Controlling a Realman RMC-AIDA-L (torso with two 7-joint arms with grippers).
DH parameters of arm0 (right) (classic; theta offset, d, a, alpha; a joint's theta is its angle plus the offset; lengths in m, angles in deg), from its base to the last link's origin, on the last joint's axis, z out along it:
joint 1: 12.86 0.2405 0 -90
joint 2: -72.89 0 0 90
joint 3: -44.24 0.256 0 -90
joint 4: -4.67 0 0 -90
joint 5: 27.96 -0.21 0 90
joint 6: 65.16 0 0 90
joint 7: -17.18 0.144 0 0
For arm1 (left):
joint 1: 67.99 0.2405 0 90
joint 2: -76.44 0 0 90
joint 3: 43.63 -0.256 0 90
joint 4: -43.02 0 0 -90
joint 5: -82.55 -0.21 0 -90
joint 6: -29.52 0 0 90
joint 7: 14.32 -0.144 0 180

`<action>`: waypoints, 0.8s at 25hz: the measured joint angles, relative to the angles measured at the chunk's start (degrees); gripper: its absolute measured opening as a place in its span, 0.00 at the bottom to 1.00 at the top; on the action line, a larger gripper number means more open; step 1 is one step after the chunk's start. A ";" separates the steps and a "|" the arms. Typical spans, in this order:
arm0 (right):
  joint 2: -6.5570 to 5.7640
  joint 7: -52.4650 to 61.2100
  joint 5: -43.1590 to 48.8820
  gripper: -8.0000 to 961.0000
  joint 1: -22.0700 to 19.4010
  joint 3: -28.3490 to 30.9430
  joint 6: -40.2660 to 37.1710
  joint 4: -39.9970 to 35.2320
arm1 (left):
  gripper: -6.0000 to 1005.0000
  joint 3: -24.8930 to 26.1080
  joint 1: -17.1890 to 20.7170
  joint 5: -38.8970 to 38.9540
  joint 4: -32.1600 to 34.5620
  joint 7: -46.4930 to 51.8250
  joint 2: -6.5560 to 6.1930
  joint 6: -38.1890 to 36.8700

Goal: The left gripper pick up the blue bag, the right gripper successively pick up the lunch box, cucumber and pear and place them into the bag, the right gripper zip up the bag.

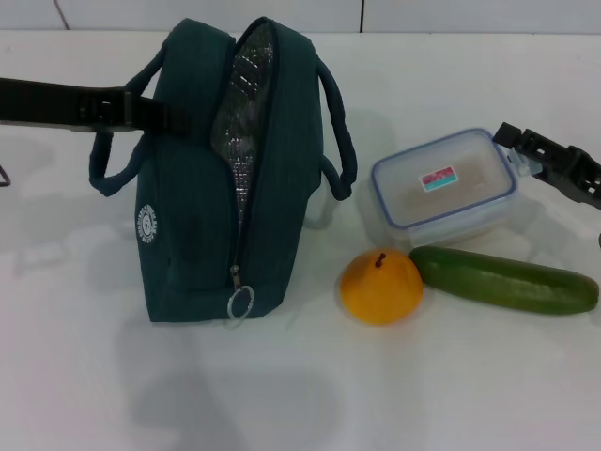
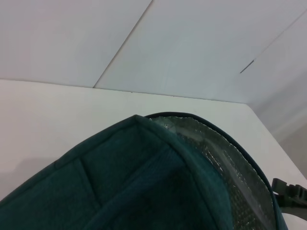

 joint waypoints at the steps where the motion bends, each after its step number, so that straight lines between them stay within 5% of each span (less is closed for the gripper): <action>1: 0.03 0.02 0.01 0.80 0.17 -0.09 0.01 0.00 | 0.06 0.00 0.00 0.00 0.00 -0.13 0.00 0.03; 20: 0.90 0.68 0.10 0.20 1.60 -0.77 1.22 0.73 | 0.06 -0.03 -0.09 2.90 -2.73 -2.94 -0.21 0.73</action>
